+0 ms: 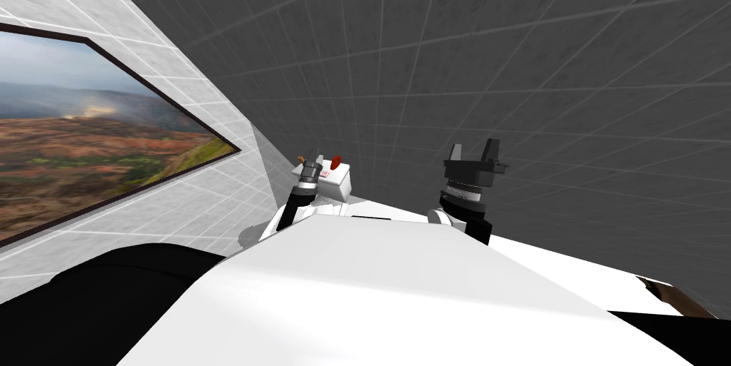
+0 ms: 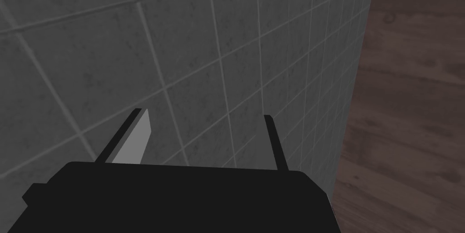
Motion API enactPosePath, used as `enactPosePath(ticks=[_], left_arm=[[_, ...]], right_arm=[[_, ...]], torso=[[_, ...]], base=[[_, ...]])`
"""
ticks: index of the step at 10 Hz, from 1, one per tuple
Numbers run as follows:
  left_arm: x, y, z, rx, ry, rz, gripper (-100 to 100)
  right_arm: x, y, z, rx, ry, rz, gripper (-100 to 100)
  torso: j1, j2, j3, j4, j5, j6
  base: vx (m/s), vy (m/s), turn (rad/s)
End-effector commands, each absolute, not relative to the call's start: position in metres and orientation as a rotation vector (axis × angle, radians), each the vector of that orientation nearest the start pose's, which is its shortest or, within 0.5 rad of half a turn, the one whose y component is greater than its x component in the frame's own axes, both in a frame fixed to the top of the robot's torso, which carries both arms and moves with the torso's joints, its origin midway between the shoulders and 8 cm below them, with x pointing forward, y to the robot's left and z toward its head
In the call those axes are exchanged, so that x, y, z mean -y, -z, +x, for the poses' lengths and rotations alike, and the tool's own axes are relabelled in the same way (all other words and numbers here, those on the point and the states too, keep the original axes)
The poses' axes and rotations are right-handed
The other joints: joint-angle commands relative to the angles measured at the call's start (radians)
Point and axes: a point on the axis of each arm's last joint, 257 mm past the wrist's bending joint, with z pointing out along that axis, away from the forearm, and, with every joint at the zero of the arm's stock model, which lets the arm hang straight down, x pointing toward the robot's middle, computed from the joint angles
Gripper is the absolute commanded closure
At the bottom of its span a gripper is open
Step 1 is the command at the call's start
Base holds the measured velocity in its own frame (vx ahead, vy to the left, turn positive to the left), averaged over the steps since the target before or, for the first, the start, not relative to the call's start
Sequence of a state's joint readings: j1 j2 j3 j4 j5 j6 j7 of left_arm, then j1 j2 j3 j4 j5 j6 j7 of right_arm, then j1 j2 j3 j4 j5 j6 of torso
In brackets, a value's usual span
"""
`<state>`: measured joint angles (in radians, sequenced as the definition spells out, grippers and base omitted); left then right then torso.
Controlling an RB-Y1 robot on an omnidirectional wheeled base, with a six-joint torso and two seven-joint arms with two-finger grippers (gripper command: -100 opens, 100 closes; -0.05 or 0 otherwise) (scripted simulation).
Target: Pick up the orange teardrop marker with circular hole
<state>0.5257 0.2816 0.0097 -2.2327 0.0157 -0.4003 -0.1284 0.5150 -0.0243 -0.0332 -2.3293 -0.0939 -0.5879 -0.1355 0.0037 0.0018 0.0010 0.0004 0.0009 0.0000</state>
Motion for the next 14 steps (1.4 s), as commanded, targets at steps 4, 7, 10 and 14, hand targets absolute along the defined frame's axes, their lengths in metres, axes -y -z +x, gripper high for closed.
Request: enactPosePath(ticks=[4, 7, 10, 14], left_arm=[[-0.267, 0.048, 0.373, -1.115, 1.084, -0.483, -100], [-0.268, 0.068, 0.375, -1.221, 1.043, -0.456, -100], [-0.272, 0.091, 0.377, -1.333, 0.991, -0.428, -100], [-0.280, 0.116, 0.377, -1.455, 0.925, -0.391, -100]], right_arm=[[0.295, -0.058, 0.313, -0.453, -1.478, 0.633, 0], [0.295, -0.058, 0.313, -0.453, -1.478, 0.633, 0], [0.295, -0.058, 0.313, -0.453, -1.478, 0.633, 0], [0.295, -0.058, 0.313, -0.453, -1.478, 0.633, 0]], torso=[[0.000, 0.000, 0.000, 0.000, 0.000, 0.000], [-0.001, -0.001, -0.001, 0.000, 0.000, 0.000], [-0.001, -0.001, -0.001, 0.000, 0.000, 0.000], [-0.002, -0.002, -0.001, 0.000, 0.000, 0.000]], base=[[-0.020, 0.042, -0.015], [-0.008, 0.034, -0.022], [-0.012, 0.031, -0.043], [-0.002, 0.021, -0.050]])
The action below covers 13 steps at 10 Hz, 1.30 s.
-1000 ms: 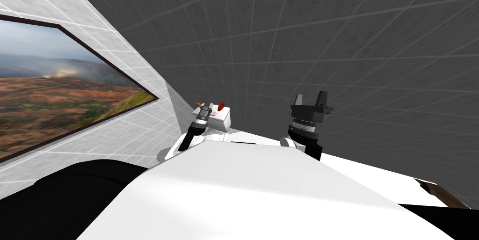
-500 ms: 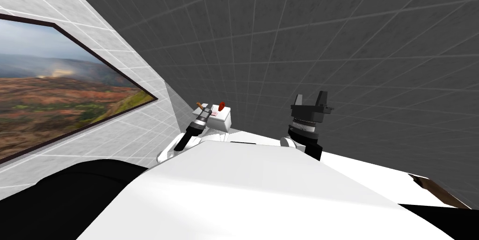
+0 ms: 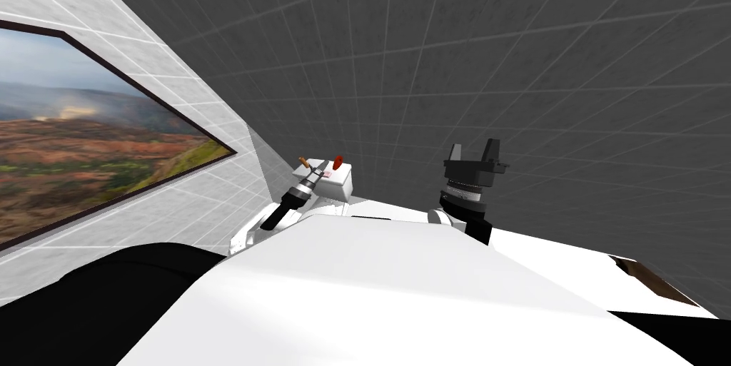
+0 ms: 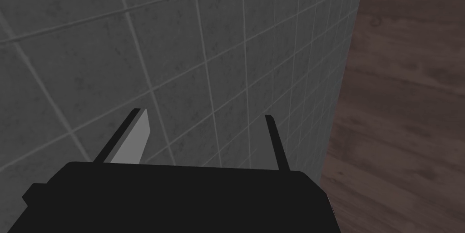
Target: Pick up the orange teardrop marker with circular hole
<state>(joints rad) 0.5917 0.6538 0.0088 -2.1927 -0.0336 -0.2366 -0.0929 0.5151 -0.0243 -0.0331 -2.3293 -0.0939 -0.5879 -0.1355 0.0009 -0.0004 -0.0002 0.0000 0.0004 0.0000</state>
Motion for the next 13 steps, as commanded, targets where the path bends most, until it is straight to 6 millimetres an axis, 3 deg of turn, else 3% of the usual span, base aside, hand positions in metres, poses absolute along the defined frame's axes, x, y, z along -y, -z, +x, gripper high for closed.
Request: enactPosePath(ticks=[1, 2, 4, 5, 6, 9, 11, 12, 13], left_arm=[[-0.286, 0.129, 0.376, -1.507, 0.889, -0.382, -100], [-0.286, 0.129, 0.376, -1.513, 0.888, -0.375, -100], [-0.301, 0.155, 0.374, -1.614, 0.811, -0.364, -100], [-0.301, 0.155, 0.373, -1.628, 0.805, -0.344, -100], [-0.311, 0.168, 0.371, -1.674, 0.763, -0.342, -100], [-0.321, 0.181, 0.369, -1.738, 0.712, -0.312, -100], [-0.345, 0.205, 0.362, -1.829, 0.618, -0.299, -100], [-0.345, 0.205, 0.362, -1.840, 0.611, -0.280, -100], [-0.358, 0.216, 0.359, -1.883, 0.562, -0.273, -100]], right_arm=[[0.295, -0.058, 0.313, -0.453, -1.478, 0.633, 0], [0.295, -0.058, 0.313, -0.453, -1.479, 0.633, 0], [0.295, -0.058, 0.313, -0.453, -1.479, 0.633, 0], [0.295, -0.058, 0.313, -0.453, -1.479, 0.633, 0], [0.295, -0.058, 0.313, -0.453, -1.478, 0.633, 0], [0.295, -0.058, 0.313, -0.453, -1.478, 0.633, 0], [0.295, -0.058, 0.313, -0.453, -1.478, 0.633, 0], [0.295, -0.058, 0.313, -0.453, -1.479, 0.633, 0], [0.295, -0.058, 0.313, -0.453, -1.478, 0.633, 0]], torso=[[0.000, 0.000, 0.000, 0.000, 0.000, 0.000], [0.000, 0.000, 0.000, 0.000, 0.000, 0.000], [0.000, 0.000, 0.000, 0.000, 0.000, 0.000], [0.000, -0.001, 0.000, 0.000, 0.000, 0.000], [0.000, -0.001, 0.000, 0.000, 0.000, 0.000], [-0.001, -0.001, -0.001, 0.000, 0.000, 0.000], [-0.001, -0.001, -0.001, 0.000, 0.000, 0.000], [-0.001, -0.002, -0.001, 0.000, 0.000, 0.000], [-0.001, -0.002, -0.001, 0.000, 0.000, 0.000]], base=[[0.001, 0.013, -0.058], [0.001, 0.012, -0.037], [0.008, 0.010, -0.104], [0.010, 0.010, -0.040], [0.014, 0.004, -0.087], [0.014, 0.004, -0.057], [0.024, -0.005, -0.129], [0.022, -0.001, -0.048], [0.028, -0.005, -0.083]])
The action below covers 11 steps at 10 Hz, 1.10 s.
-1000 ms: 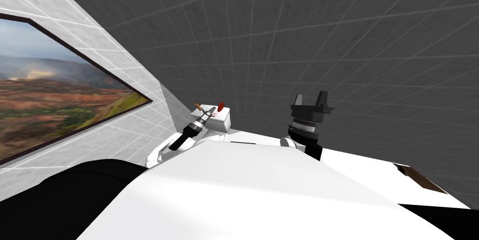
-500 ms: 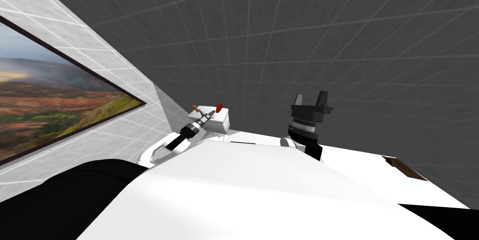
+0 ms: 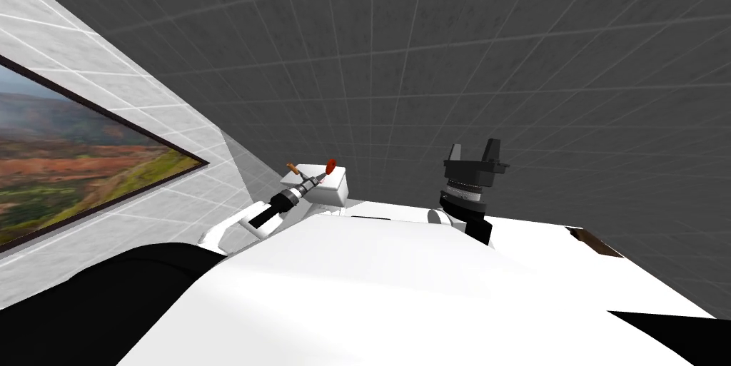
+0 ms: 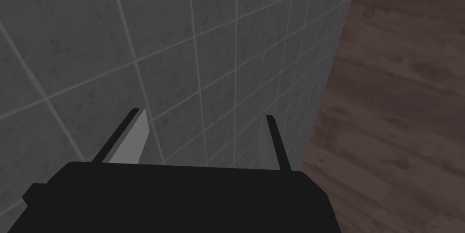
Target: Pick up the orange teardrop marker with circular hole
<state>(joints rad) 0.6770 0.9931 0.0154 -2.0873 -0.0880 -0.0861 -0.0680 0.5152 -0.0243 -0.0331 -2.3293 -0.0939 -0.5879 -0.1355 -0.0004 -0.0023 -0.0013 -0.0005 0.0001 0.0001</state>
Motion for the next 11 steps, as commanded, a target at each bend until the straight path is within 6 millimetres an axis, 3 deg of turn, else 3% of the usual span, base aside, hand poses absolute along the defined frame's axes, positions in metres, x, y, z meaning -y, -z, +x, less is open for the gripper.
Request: enactPosePath(ticks=[1, 3, 4, 11], left_arm=[[-0.358, 0.216, 0.359, -1.888, 0.559, -0.264, -100], [-0.386, 0.235, 0.350, -1.968, 0.459, -0.247, -100], [-0.386, 0.235, 0.351, -1.975, 0.454, -0.232, -100], [-0.480, 0.270, 0.323, -2.190, 0.119, -0.116, -100]], right_arm=[[0.295, -0.058, 0.313, -0.453, -1.478, 0.633, 0], [0.295, -0.058, 0.313, -0.453, -1.478, 0.633, 0], [0.295, -0.058, 0.313, -0.453, -1.478, 0.633, 0], [0.295, -0.058, 0.313, -0.453, -1.478, 0.633, 0]], torso=[[0.000, 0.000, 0.000, 0.000, 0.000, 0.000], [-0.001, 0.000, 0.000, 0.000, 0.000, 0.000], [0.000, -0.001, 0.000, 0.000, 0.000, 0.000], [-0.002, -0.003, -0.002, -0.001, -0.001, 0.000]], base=[[0.023, -0.005, -0.063], [0.033, -0.010, -0.132], [0.037, -0.003, -0.063], [0.064, -0.030, -0.154]])
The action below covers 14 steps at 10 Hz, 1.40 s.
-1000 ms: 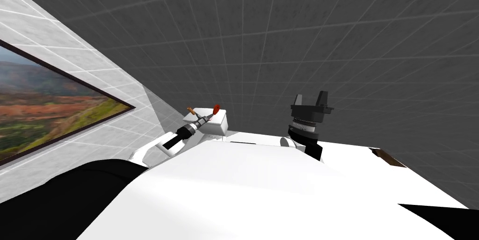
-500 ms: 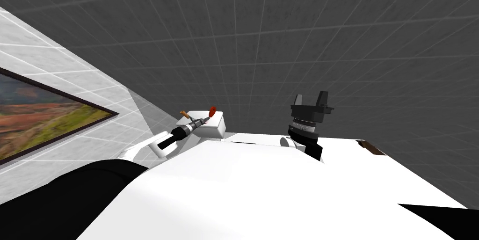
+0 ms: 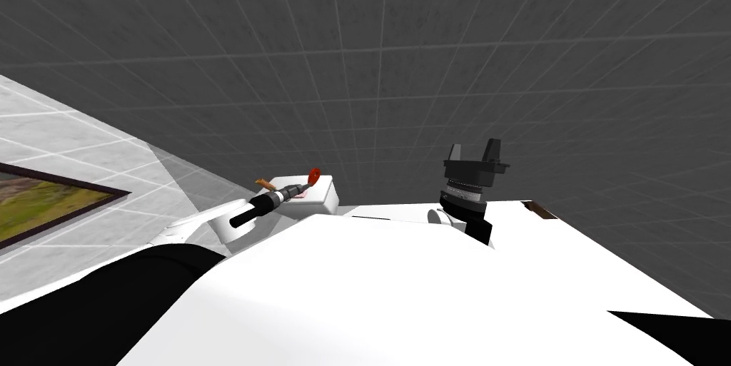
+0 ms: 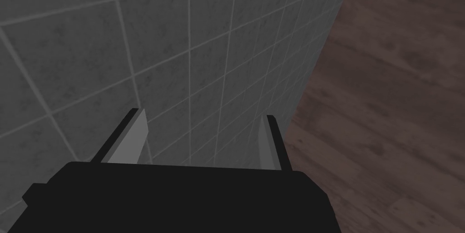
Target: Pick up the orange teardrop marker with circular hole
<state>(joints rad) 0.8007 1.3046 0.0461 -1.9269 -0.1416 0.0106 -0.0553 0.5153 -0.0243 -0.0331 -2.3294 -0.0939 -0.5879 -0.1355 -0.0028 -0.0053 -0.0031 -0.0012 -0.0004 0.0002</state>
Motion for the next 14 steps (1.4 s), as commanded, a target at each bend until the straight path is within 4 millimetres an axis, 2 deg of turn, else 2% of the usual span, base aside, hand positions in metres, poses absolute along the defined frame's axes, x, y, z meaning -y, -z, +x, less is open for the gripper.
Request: enactPosePath(ticks=[1, 5, 6, 7, 8, 14], left_arm=[[-0.491, 0.272, 0.320, -2.209, 0.081, -0.101, -100], [-0.532, 0.276, 0.310, -2.272, -0.058, -0.047, -100], [-0.525, 0.275, 0.311, -2.264, -0.037, -0.054, -100], [-0.526, 0.274, 0.311, -2.265, -0.042, -0.054, 0], [-0.519, 0.278, 0.309, -2.262, -0.044, -0.060, -100], [-0.497, 0.287, 0.302, -2.261, -0.051, -0.080, -100]], right_arm=[[0.295, -0.058, 0.313, -0.453, -1.478, 0.633, 0], [0.295, -0.058, 0.313, -0.453, -1.478, 0.633, 0], [0.295, -0.058, 0.313, -0.453, -1.478, 0.633, 0], [0.295, -0.058, 0.313, -0.453, -1.478, 0.633, 0], [0.295, -0.058, 0.313, -0.453, -1.478, 0.633, 0], [0.295, -0.058, 0.313, -0.453, -1.478, 0.633, 0]], torso=[[0.000, 0.000, 0.000, 0.000, 0.000, 0.000], [-0.002, 0.000, 0.000, 0.000, 0.000, 0.000], [-0.002, 0.000, 0.000, 0.000, -0.001, 0.000], [-0.001, 0.002, 0.001, 0.000, 0.000, -0.001], [0.001, 0.004, 0.002, 0.001, 0.000, -0.001], [0.005, 0.004, 0.003, 0.001, 0.001, -0.001]], base=[[0.074, -0.035, -0.200], [0.076, -0.049, -0.143], [0.034, -0.022, -0.019], [0.007, -0.004, 0.004], [0.013, 0.027, -0.047], [0.022, 0.056, -0.030]])
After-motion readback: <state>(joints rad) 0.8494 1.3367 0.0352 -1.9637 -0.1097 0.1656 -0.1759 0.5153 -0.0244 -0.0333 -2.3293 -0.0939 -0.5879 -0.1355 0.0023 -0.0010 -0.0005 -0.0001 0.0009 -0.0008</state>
